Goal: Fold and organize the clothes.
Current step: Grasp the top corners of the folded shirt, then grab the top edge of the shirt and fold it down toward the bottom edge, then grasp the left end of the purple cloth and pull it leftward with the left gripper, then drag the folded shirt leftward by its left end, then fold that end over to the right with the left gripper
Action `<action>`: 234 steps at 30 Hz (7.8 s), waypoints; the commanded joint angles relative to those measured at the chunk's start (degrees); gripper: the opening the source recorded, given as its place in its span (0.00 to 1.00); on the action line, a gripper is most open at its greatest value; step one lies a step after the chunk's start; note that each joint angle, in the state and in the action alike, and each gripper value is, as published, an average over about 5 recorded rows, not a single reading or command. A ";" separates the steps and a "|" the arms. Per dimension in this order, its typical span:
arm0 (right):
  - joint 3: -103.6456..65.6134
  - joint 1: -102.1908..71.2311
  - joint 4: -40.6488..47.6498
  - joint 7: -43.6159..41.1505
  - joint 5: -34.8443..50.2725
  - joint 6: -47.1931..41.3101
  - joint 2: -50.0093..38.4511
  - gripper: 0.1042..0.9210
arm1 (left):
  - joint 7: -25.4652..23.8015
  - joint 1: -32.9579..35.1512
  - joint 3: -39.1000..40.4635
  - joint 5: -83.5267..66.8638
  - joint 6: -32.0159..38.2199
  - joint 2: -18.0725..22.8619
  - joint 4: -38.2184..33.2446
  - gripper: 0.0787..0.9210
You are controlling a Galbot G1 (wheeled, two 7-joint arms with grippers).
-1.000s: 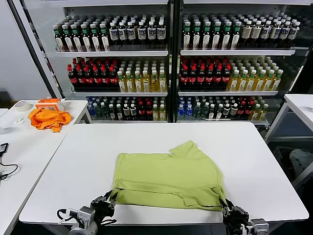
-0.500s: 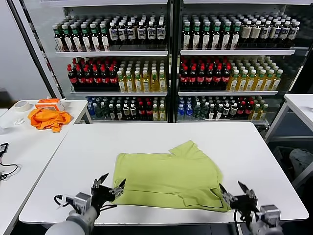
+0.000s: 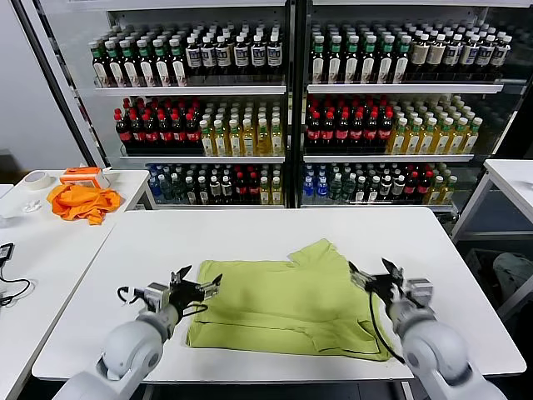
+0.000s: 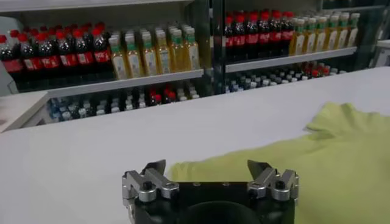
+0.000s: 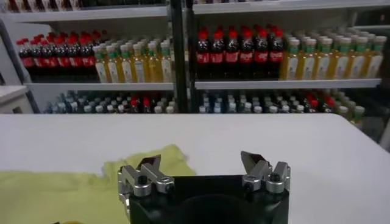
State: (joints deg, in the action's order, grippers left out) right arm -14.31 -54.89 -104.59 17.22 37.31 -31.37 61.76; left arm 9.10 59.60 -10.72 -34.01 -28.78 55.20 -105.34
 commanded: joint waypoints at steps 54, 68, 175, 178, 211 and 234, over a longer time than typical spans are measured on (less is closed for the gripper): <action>10.38 18.70 31.55 0.41 -2.18 2.02 13.22 0.25 | -7.35 -9.30 3.48 -0.96 4.95 4.07 19.05 0.42; 8.82 14.28 15.97 2.22 1.35 2.61 7.29 0.00 | -7.17 -7.27 2.35 -6.34 8.00 1.32 11.87 0.01; -7.40 -29.21 -19.40 1.40 -9.65 3.44 0.09 0.88 | 16.39 13.37 0.58 -6.47 2.64 6.12 -5.54 0.48; -7.28 -29.04 -19.28 1.39 -9.73 3.54 0.11 0.88 | 15.91 13.12 0.48 -5.29 2.62 6.32 -4.96 0.37; -7.67 -26.53 -18.21 1.36 -10.17 4.55 -1.21 0.88 | 10.64 21.09 -25.90 27.08 -4.25 -4.88 -15.84 0.02; -9.17 -27.22 -18.63 1.47 -12.01 4.59 -1.78 0.88 | 11.14 10.96 -3.42 -12.92 -4.44 3.71 -22.48 0.02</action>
State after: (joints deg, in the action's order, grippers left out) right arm -23.26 -82.14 -123.32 18.69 25.56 -26.81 60.03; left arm 20.18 74.67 -20.91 -35.24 -33.01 56.64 -127.88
